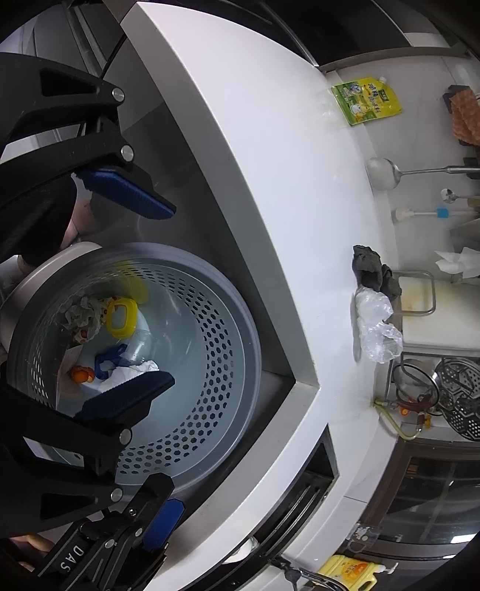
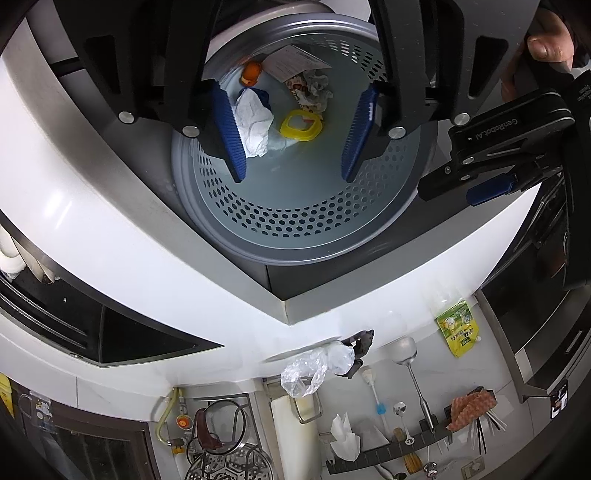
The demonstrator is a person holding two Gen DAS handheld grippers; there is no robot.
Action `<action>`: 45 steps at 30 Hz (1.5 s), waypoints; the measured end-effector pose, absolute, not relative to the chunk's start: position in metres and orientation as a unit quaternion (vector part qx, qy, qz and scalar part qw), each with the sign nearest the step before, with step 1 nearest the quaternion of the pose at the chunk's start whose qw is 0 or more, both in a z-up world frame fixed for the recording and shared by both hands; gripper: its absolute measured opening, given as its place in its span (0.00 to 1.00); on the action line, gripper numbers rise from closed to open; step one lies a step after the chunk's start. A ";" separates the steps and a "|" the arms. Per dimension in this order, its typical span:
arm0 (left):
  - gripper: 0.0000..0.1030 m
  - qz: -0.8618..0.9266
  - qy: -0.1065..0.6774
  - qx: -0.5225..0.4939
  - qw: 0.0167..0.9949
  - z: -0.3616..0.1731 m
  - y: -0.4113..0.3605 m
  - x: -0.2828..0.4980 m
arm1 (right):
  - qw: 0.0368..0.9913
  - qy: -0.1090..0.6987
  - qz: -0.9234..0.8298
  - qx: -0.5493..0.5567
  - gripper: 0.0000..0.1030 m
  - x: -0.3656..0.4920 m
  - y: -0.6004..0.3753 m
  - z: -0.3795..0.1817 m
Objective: Collect trash
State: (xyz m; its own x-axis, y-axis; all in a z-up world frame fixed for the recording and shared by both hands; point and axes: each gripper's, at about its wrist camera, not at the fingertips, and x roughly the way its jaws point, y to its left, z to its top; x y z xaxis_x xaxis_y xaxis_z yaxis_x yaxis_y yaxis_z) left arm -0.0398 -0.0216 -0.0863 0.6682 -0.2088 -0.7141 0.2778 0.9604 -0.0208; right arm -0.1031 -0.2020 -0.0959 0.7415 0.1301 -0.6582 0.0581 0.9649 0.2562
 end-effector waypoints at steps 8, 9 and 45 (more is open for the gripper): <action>0.91 -0.135 0.374 0.034 0.917 -0.080 -0.016 -0.042 | 0.930 0.345 0.013 0.128 0.65 -0.107 -0.201 -0.090; 0.91 -0.136 0.372 0.033 0.918 -0.079 -0.016 -0.042 | 0.932 0.341 0.012 0.125 0.68 -0.108 -0.200 -0.088; 0.94 -0.110 0.324 0.030 0.939 -0.030 0.024 -0.008 | 0.944 0.313 0.021 0.106 0.78 -0.049 -0.198 -0.049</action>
State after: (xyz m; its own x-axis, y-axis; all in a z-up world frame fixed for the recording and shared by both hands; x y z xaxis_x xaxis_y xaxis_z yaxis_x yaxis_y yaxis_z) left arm -0.0080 0.0240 -0.0301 0.7663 -0.1871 -0.6146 0.2262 0.9740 -0.0144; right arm -0.0494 -0.1983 -0.0489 0.8035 0.1060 -0.5858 0.0262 0.9768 0.2127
